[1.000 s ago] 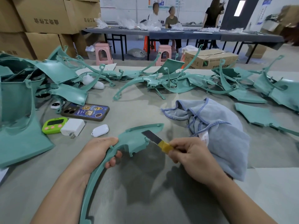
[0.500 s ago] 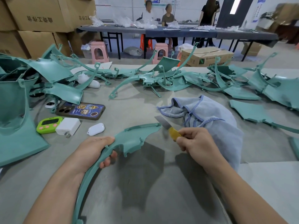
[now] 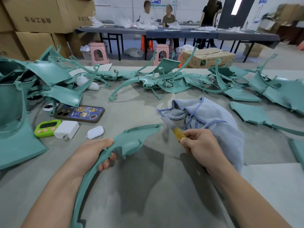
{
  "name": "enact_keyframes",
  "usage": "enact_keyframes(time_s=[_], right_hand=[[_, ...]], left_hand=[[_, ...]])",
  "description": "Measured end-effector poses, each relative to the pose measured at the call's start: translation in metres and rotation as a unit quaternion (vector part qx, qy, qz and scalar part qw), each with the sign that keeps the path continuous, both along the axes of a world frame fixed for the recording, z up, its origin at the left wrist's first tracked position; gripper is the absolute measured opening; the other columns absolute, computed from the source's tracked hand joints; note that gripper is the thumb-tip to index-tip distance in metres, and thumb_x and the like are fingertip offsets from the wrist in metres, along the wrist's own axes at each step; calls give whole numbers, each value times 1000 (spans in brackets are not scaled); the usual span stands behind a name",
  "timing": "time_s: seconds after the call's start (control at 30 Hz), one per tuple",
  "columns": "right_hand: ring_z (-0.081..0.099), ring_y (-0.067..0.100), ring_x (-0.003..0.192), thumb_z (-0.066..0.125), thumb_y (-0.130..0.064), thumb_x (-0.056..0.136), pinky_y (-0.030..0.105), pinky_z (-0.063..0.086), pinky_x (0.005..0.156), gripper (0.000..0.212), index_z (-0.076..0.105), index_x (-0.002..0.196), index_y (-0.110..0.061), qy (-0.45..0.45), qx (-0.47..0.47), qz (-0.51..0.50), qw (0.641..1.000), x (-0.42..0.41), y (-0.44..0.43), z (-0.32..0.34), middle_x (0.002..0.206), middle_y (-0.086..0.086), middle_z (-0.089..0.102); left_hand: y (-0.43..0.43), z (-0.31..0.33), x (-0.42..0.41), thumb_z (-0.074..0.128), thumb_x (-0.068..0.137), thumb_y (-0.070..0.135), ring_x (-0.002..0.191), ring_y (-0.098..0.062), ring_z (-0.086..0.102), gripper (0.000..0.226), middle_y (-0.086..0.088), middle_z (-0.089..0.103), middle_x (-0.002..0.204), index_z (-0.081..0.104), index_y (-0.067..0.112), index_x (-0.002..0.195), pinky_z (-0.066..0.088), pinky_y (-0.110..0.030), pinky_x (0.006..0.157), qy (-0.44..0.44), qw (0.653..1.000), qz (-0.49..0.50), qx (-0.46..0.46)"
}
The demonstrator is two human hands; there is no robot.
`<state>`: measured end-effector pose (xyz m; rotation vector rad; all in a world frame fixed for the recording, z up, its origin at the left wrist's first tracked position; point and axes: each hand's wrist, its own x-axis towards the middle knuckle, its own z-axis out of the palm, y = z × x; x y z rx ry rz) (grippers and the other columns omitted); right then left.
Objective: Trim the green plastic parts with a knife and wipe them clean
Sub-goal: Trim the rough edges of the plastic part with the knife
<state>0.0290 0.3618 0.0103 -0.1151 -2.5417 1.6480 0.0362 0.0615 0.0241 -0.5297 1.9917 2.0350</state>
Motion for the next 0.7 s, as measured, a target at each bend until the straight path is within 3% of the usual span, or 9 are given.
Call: enact_keyframes(time_s=[0.1, 0.17, 0.27, 0.33, 0.43, 0.5, 0.6, 0.7], right_hand=[[36, 9, 47, 65, -2, 86, 16, 30, 46, 19, 68, 69, -10, 5, -16, -2, 1000, 3, 0, 0, 50, -1, 53], [37, 9, 47, 64, -2, 86, 16, 31, 47, 18, 68, 70, -10, 7, -19, -5, 1000, 4, 1, 0, 51, -1, 54], [41, 8, 49, 64, -4, 88, 18, 34, 50, 18, 71, 74, -13, -4, -32, -10, 999, 3, 1, 2, 53, -1, 56], [45, 10, 51, 65, -3, 90, 22, 36, 52, 22, 72, 75, -18, -9, -56, -12, 998, 0, -1, 2, 54, 0, 57], [46, 13, 53, 64, -1, 91, 29, 36, 56, 22, 73, 76, -16, -7, -90, -30, 996, -2, -2, 3, 55, 3, 58], [45, 13, 51, 63, -1, 92, 26, 35, 53, 23, 72, 75, -14, -5, -121, -31, 992, -1, -2, 5, 56, 5, 59], [42, 15, 47, 59, 3, 92, 21, 33, 44, 25, 69, 73, -10, 5, -155, -19, 988, 2, -5, 9, 59, 10, 64], [41, 18, 48, 59, 6, 91, 23, 31, 45, 24, 66, 71, -4, 11, -143, 10, 990, 1, -11, 8, 60, 13, 64]], left_hand=[[5, 10, 0, 58, 98, 20, 33, -14, 45, 27, -11, 60, 55, 68, 10, 75, 30, -14, 31, 65, 996, 60, 9], [7, 25, 1, 59, 97, 20, 35, -15, 46, 21, -11, 63, 57, 69, 14, 80, 33, -14, 34, 163, 979, 116, 29], [7, 57, 3, 59, 96, 21, 41, -14, 57, 18, -2, 71, 64, 75, 25, 90, 44, -18, 38, 350, 918, 188, 12], [9, 72, 1, 57, 94, 24, 53, -6, 62, 21, 11, 74, 74, 73, 29, 105, 49, -16, 43, 437, 871, 202, -94], [20, 72, -1, 53, 89, 38, 69, -10, 62, 26, 20, 71, 85, 65, 42, 112, 53, -23, 58, 451, 815, 163, -326], [31, 53, 3, 52, 92, 34, 72, -15, 58, 23, 12, 67, 81, 63, 36, 112, 39, -28, 63, 450, 762, 117, -450], [49, 19, 8, 66, 88, 15, 72, -25, 63, 20, 2, 69, 79, 70, 26, 105, 43, -34, 62, 445, 723, 42, -527], [55, 0, 3, 84, 62, 4, 61, -30, 64, 40, 2, 68, 68, 71, 26, 93, 47, -32, 51, 403, 712, -10, -575]])
